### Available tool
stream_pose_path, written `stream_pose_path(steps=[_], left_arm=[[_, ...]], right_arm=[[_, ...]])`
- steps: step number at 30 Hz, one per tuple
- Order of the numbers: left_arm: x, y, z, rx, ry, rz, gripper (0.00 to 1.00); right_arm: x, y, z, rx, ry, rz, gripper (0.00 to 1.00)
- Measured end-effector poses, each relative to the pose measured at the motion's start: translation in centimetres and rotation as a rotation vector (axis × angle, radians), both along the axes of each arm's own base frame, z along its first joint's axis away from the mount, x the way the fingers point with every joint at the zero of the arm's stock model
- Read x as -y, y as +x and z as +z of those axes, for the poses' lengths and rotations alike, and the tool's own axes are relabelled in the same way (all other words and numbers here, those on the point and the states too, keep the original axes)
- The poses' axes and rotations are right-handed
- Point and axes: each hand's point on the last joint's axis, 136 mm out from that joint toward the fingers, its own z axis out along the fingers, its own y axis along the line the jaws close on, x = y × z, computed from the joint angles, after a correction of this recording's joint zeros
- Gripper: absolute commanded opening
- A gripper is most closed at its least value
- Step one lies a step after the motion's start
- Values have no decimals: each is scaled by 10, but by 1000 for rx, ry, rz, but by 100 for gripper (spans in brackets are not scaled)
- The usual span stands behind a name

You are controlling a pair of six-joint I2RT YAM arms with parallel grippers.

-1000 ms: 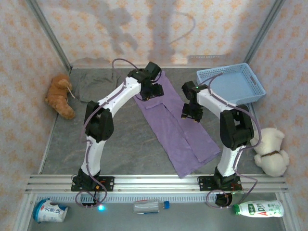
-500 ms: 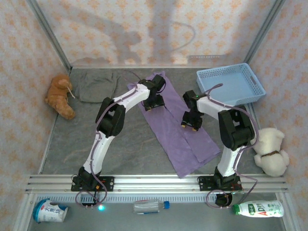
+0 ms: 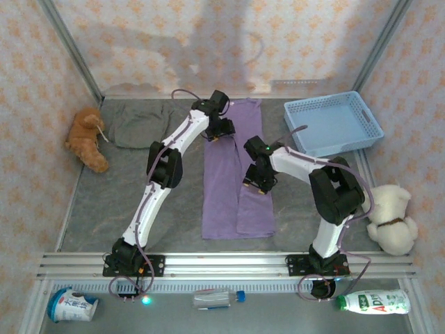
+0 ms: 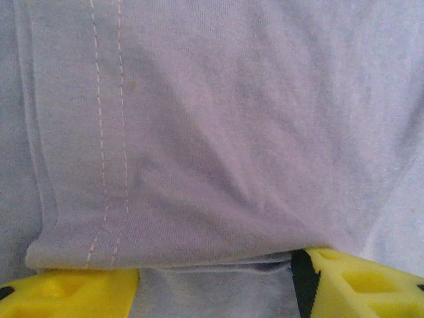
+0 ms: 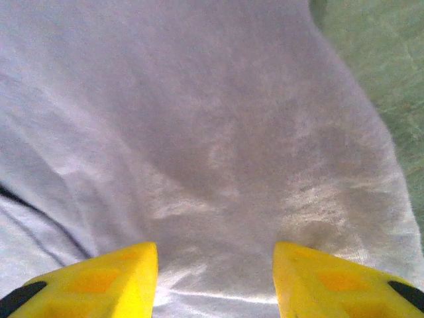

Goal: Fold and stack the mixed laundry pile

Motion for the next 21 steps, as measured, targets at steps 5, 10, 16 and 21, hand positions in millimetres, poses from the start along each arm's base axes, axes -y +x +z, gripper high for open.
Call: stream_pose_path(steps=[5, 10, 16, 21], left_arm=[[2, 4, 4, 9, -65, -82, 69], [0, -8, 9, -10, -59, -139, 77], [-15, -47, 51, -45, -46, -140, 77], [-33, -86, 91, -25, -49, -124, 77]], right_arm=[[-10, 28, 36, 76, 25, -8, 50], [-13, 68, 71, 170, 46, -12, 49], [-4, 145, 60, 215, -15, -31, 40], [-15, 173, 24, 192, -35, -9, 36]])
